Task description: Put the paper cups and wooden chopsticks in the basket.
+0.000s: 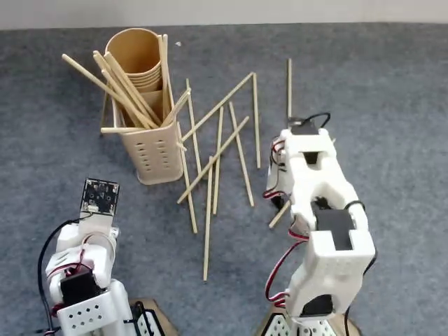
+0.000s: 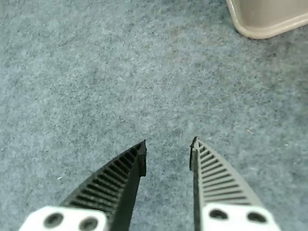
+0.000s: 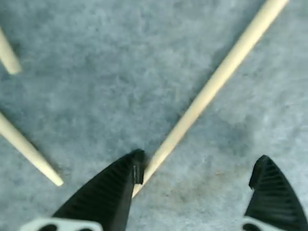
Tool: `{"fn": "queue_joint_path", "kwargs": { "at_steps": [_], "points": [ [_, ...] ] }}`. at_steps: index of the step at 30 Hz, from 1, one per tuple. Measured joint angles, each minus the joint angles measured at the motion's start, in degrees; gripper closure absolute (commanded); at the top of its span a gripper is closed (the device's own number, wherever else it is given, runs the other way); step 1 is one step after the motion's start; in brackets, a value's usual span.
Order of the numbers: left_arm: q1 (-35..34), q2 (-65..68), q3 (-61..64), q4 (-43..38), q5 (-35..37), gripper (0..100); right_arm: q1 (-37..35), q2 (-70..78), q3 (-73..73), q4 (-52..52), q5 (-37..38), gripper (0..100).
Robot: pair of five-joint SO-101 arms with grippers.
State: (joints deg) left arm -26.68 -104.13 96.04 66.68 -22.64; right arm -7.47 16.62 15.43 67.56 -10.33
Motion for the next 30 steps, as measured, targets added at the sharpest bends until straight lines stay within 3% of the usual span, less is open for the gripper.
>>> {"fn": "queue_joint_path", "kwargs": {
  "at_steps": [4, 8, 13, 21, 24, 30],
  "points": [
    [0.0, 0.0, 0.0, 0.0, 0.0, 83, 0.0, 5.19, -2.9, 0.09, 0.62, 99.8],
    [0.0, 0.0, 0.0, 0.0, 0.0, 83, 0.26, 10.46, -5.63, 1.67, 5.36, 99.7],
    [0.0, 0.0, 0.0, 0.0, 0.0, 83, 0.44, 11.6, -13.45, 10.81, 6.86, 99.3],
    [0.0, 0.0, 0.0, 0.0, 0.0, 83, -1.76, -4.22, -21.71, 11.43, 3.6, 99.3],
    [0.0, 0.0, 0.0, 0.0, 0.0, 83, -5.01, -15.03, -21.71, 6.42, 3.16, 99.3],
    [0.26, 0.0, 0.0, 0.0, 0.0, 83, -13.19, -28.22, -21.89, -13.01, 3.16, 99.3]
  ]
}}
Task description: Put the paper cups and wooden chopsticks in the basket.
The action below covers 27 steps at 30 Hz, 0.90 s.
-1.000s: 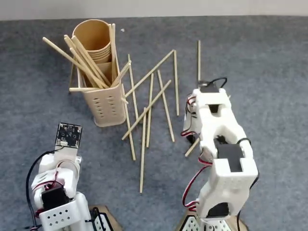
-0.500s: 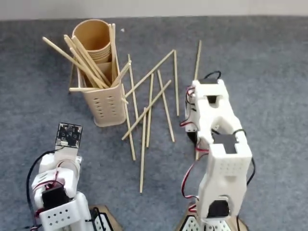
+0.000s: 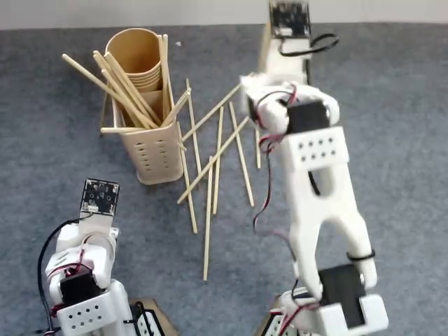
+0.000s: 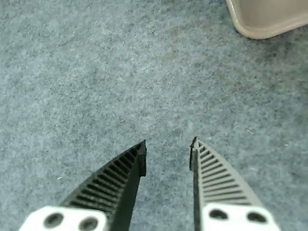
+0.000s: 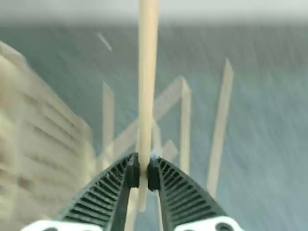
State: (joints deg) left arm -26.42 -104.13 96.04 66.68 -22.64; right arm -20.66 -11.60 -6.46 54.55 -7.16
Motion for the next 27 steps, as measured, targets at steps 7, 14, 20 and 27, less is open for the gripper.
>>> {"fn": "queue_joint_path", "kwargs": {
  "at_steps": [7, 14, 20, 27],
  "points": [
    [1.76, 0.0, 0.0, 0.0, 0.0, 83, -12.13, -0.35, 0.0, -19.78, 0.0, 98.9],
    [1.76, 0.0, 0.0, 0.0, 0.0, 83, -19.16, 2.73, 0.0, -23.12, 0.0, 99.3],
    [1.76, 0.0, 0.0, 0.0, 0.0, 83, -20.84, 3.6, 0.0, -18.99, 2.81, 91.0],
    [1.76, 0.0, 0.0, 0.0, 0.0, 83, -20.84, 3.6, 0.0, -12.66, 7.3, 81.7]
  ]
}}
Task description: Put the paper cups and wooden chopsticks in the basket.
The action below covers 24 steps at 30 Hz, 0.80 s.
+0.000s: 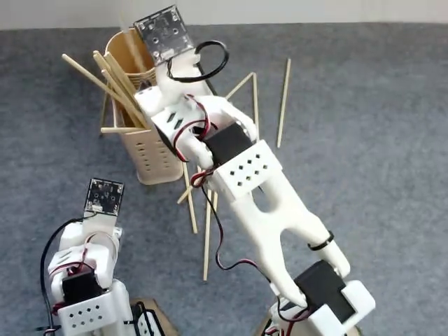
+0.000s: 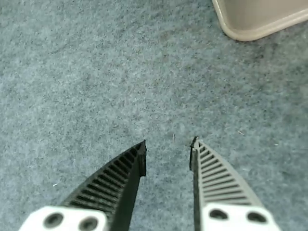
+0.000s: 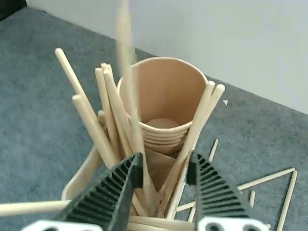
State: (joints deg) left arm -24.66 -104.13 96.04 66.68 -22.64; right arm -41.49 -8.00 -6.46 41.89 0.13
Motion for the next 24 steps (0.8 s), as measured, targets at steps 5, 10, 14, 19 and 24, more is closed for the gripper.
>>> {"fn": "queue_joint_path", "kwargs": {
  "at_steps": [5, 10, 14, 19, 24],
  "points": [
    [-0.09, 0.0, 0.0, 0.0, 0.0, 83, 0.0, 0.0, 0.0, 1.23, 0.09, 81.7],
    [-7.82, 0.0, -4.48, 0.0, 1.05, 83, 3.87, -5.89, -0.26, 14.51, 0.44, 81.7],
    [-8.0, 0.0, -12.4, 1.67, 1.23, 83, 11.25, -14.42, -0.26, 30.33, 0.44, 81.7],
    [-5.71, 5.54, -27.96, 6.86, 1.23, 83, 19.08, -27.87, 5.63, 37.71, 3.25, 81.7],
    [-5.1, 25.93, -47.47, 11.25, 1.23, 83, 20.13, -44.48, 24.26, 37.27, 9.23, 81.7]
  ]
}}
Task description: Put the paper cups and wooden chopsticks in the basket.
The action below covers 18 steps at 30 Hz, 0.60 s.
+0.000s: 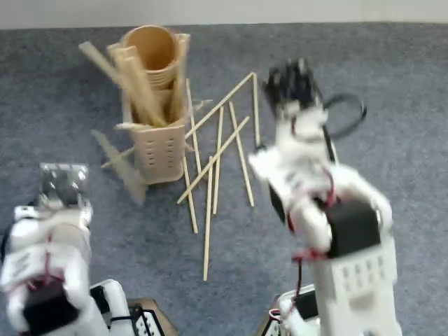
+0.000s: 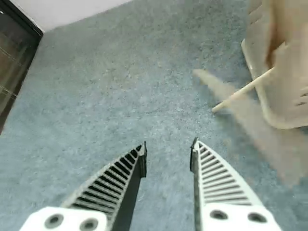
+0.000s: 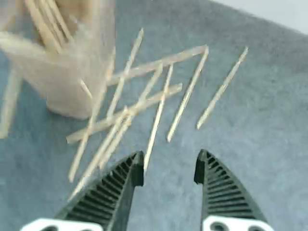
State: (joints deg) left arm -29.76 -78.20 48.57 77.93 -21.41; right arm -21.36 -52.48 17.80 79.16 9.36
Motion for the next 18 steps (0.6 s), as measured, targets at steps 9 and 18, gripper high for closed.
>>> {"fn": "queue_joint_path", "kwargs": {
  "at_steps": [9, 18],
  "points": [
    [0.0, 38.95, -29.8, 3.43, 0.0, 83, 0.35, -28.66, 51.16, -15.03, 3.34, 81.7],
    [-2.73, 61.54, -37.63, 3.43, 3.52, 83, 0.35, -50.37, 75.43, -16.53, 4.13, 81.7]
  ]
}}
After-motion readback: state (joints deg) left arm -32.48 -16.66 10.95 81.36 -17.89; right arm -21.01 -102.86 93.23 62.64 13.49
